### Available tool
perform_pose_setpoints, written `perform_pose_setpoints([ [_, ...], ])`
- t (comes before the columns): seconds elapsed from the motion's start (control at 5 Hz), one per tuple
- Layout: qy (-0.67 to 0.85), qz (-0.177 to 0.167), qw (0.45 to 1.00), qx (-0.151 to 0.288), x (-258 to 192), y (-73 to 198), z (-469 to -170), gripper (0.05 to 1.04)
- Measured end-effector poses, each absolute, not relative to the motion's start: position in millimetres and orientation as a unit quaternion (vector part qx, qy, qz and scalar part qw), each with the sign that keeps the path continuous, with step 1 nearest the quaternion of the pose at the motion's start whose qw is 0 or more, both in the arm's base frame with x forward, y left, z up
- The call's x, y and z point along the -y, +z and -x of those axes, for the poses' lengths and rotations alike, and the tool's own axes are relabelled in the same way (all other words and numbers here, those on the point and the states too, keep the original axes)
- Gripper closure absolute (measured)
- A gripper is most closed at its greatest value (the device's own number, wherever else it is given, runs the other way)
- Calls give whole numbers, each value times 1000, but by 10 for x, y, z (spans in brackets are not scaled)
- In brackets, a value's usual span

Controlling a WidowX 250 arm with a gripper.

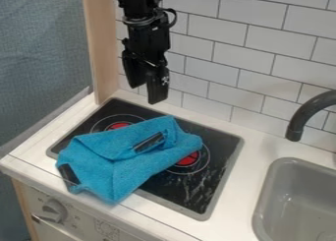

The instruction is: Dry the cloth from left to right then right to left

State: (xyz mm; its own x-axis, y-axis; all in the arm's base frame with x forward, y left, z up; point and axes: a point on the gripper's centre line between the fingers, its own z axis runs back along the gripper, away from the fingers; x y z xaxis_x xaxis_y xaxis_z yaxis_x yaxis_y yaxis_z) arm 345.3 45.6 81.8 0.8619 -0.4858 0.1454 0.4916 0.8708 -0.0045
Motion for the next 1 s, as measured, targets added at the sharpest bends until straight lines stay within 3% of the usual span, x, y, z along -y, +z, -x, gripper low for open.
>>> perform_pose_setpoints([
  [0.6, -271, 38, 962, 19, -408, 265, -3416, 84],
  [1.0, -271, 28, 962, 2, -431, -140, -3441, 84],
])
